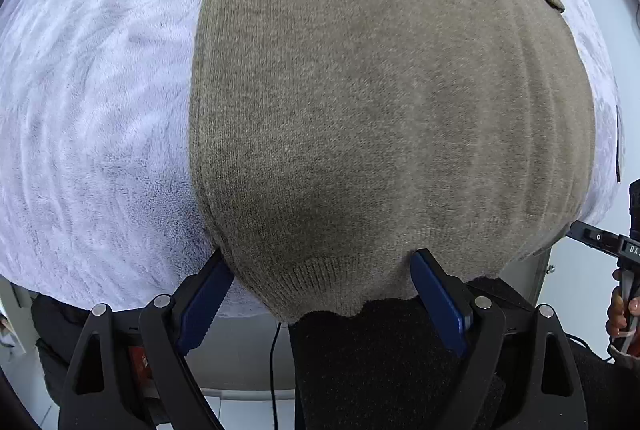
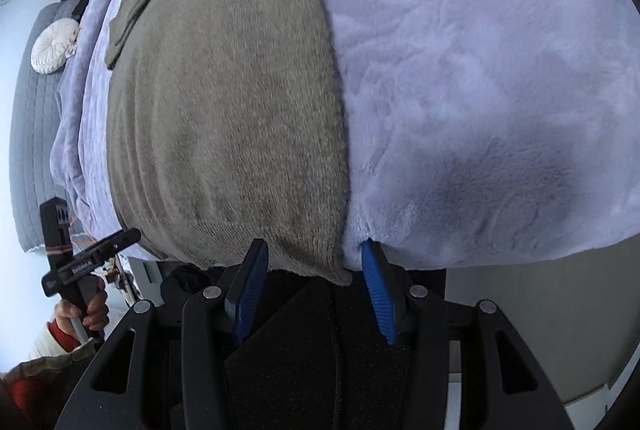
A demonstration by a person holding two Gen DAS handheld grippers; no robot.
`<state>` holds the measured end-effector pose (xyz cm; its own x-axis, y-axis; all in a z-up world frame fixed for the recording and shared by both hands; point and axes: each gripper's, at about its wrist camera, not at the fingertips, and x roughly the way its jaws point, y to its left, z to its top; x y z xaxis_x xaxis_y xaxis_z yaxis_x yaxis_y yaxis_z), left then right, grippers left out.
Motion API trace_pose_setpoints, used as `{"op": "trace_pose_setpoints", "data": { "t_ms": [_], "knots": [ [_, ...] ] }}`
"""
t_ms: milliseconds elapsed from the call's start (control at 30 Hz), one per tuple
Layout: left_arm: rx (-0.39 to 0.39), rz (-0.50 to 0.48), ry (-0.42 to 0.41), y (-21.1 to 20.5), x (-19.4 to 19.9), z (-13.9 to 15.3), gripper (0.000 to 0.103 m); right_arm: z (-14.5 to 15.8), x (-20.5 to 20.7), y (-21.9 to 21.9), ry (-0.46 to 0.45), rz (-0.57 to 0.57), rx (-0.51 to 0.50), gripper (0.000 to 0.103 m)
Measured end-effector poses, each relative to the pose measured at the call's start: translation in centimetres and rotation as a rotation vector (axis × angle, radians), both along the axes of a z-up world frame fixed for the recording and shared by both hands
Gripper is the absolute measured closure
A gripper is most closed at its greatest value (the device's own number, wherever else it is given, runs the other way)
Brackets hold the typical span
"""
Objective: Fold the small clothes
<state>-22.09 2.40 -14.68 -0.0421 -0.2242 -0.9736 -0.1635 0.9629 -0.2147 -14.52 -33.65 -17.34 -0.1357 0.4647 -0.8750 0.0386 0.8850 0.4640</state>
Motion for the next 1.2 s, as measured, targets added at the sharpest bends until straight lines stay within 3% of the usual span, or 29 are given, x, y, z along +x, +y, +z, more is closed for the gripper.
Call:
{"op": "trace_pose_setpoints", "data": {
  "t_ms": [300,333,367,400,433,467,633,767,1033,1200],
  "knots": [
    [-0.028,0.015,-0.019,1.9,1.8,-2.1,0.015,-2.1,-0.5,0.6,0.011,0.006,0.051,0.048],
    [-0.033,0.006,-0.027,1.9,1.9,-2.0,0.022,-2.3,-0.7,0.5,0.026,-0.01,0.071,0.049],
    [-0.036,-0.004,-0.031,2.0,2.4,-2.3,0.041,-2.3,-0.9,0.5,0.044,-0.032,0.103,0.057],
    [-0.057,-0.014,-0.035,2.1,2.3,-2.2,0.062,-2.2,-1.0,0.5,0.054,-0.049,0.134,0.069],
    [-0.093,-0.014,-0.039,2.1,2.2,-2.0,0.074,-2.0,-1.3,0.5,0.057,-0.063,0.156,0.094],
    [-0.137,-0.007,-0.041,2.4,2.0,-1.8,0.09,-1.9,-1.5,0.3,0.058,-0.077,0.175,0.094],
    [-0.272,0.05,-0.107,3.9,1.9,1.2,0.09,0.9,-1.9,0.1,0.028,-0.173,0.364,0.095],
    [-0.316,0.055,-0.188,4.8,3.7,4.6,0.09,4.3,-0.6,0.4,-0.025,-0.211,0.491,0.095],
    [-0.294,0.072,-0.348,7.0,9.8,10.0,0.09,9.1,7.8,1.4,-0.149,-0.247,0.624,0.095],
    [-0.262,0.126,-0.367,8.1,14.1,10.5,0.09,9.9,13.5,2.0,-0.177,-0.281,0.655,0.095]
  ]
}}
